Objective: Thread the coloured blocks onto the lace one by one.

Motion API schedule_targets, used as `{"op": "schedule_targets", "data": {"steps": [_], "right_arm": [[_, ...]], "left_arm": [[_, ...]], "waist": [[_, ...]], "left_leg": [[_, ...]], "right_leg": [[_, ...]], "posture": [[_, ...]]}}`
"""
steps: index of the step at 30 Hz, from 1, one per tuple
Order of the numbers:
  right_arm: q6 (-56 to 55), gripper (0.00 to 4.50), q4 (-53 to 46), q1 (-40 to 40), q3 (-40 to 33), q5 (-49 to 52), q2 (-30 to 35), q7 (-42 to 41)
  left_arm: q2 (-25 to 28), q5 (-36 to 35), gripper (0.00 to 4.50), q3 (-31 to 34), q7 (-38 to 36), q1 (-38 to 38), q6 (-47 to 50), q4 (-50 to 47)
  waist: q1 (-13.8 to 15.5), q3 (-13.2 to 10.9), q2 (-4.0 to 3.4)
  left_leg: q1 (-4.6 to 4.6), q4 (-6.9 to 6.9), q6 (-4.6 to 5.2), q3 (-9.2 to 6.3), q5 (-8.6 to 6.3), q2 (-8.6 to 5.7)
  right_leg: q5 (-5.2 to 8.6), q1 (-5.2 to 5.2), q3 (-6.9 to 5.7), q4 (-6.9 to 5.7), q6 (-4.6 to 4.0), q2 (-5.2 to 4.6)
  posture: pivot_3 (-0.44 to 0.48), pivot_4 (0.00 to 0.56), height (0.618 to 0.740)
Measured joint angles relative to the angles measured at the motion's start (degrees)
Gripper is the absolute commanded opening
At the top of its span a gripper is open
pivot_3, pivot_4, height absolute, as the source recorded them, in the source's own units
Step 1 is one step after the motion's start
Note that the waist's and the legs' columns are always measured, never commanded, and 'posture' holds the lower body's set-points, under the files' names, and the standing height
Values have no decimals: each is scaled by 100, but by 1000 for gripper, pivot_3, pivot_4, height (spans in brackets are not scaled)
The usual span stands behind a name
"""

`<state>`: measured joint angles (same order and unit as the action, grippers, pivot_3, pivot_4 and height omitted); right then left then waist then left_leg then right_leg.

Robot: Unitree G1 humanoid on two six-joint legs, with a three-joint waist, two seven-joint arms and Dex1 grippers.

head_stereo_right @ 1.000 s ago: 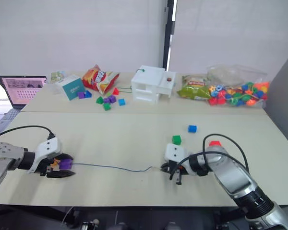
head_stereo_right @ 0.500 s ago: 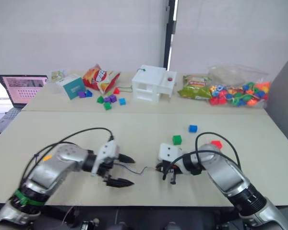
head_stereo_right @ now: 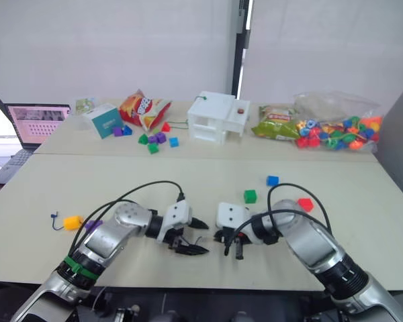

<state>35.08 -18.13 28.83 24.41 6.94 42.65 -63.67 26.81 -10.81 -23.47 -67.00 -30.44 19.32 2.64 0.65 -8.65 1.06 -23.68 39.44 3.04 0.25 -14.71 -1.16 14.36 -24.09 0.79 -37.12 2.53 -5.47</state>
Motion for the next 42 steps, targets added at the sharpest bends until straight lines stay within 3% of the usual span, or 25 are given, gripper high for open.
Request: {"op": "schedule_targets", "data": {"steps": [7, 21, 27, 34, 39, 42], "right_arm": [[2, 0, -2, 0, -9, -16, 1, 29], [19, 0, -96, -74, -31, -108, -7, 77], [493, 1978, -217, -452, -461, 52, -281, 606], [1907, 4424, -1589, -2149, -2755, 715, -687, 1789], [2415, 4468, -2145, -2857, -4264, 818, -1563, 2839], [2338, 4468, -1940, -2937, -4793, 494, -1892, 3722]], "left_arm": [[-30, -27, 28, 101, -15, -29, 5, 31], [-49, -51, 28, 102, -21, -28, 99, 29], [-32, -58, 0, 201, -15, -31, 109, 7], [144, -81, 0, 278, -46, 125, 268, -211], [186, -157, 0, 342, -42, 266, 383, -359], [207, -184, 0, 372, -13, 351, 466, -403]], "waist": [[0, 0, 0], [1, 0, 0], [7, 0, 0], [57, 0, -1], [26, 2, -4], [4, 3, -6]], "left_leg": [[-6, 19, 2, -1, -1, 2], [-8, 28, 3, -3, -2, 2], [-10, 29, 3, -4, -2, 1], [-15, 27, 8, -6, -5, 0], [-10, 28, 7, -8, -5, 1], [-8, 28, 5, -4, -3, -3]], "right_leg": [[0, 1, -1, -4, 0, 4], [-2, 2, -2, -5, 3, 3], [-2, 2, -1, -6, 4, 2], [-4, 3, 0, -3, 7, -4], [-5, 6, 2, -8, 9, 0], [-7, 6, 5, -9, 13, -1]], "posture": [[0, 150, 740], [0, 150, 740], [0, 150, 740], [0, 150, 740], [0, 150, 740], [0, 150, 740]]}}
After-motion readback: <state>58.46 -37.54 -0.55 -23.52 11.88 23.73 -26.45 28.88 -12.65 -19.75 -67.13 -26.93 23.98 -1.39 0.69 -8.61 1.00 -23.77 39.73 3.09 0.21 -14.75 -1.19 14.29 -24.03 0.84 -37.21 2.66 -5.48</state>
